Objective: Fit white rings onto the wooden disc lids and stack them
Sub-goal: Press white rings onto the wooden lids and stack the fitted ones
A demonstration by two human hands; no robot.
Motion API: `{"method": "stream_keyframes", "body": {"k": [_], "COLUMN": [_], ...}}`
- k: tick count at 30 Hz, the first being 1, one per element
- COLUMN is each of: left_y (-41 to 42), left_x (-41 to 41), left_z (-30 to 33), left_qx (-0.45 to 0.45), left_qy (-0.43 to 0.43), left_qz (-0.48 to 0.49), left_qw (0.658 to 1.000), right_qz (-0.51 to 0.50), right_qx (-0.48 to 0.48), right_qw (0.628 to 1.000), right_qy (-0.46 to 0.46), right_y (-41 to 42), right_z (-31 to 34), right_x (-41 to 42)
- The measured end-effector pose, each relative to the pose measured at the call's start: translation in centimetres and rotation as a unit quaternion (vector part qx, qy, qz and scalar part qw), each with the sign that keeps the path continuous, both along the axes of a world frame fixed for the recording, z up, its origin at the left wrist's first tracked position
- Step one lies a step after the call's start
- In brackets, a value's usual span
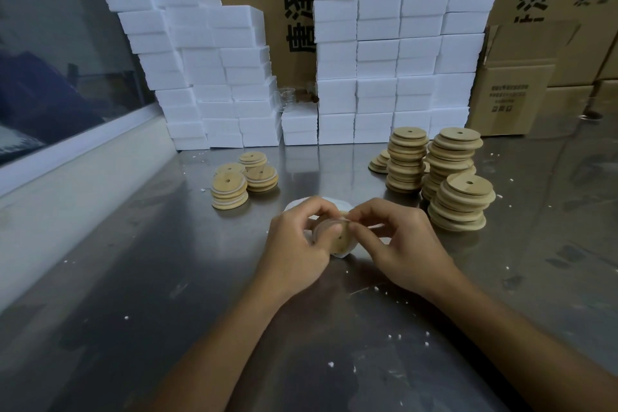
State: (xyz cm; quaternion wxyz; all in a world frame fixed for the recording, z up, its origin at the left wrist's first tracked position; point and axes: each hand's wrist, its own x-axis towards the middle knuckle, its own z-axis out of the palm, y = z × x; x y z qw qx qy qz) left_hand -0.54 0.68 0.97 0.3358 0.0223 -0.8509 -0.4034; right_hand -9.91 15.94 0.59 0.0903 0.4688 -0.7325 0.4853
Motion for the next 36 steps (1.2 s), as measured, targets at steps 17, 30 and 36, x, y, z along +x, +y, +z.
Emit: {"method": "stream_keyframes", "body": {"k": [17,30,36], "left_y": [-0.2,-0.4,-0.3], "left_x": [-0.1,-0.2,-0.2], "left_z": [0.1,-0.2,-0.1], "left_qx": [0.064,0.177,0.247], "left_qy": [-0.013,-0.013,-0.018], "left_qz": [0.032,0.023,0.006], "left_qw": [0.997,0.984,0.969], "right_qz": [0.002,-0.011,-0.019], "right_qx": [-0.030,0.013,-0.013], "right_qw": [0.986,0.980,0.988], "right_qy": [-0.165,-0.197,-0.154], "right_y": [-0.2,0.1,-0.1], "right_z": [-0.2,0.0,-0.1], "right_x": [-0.7,-0.6,-0.5]}}
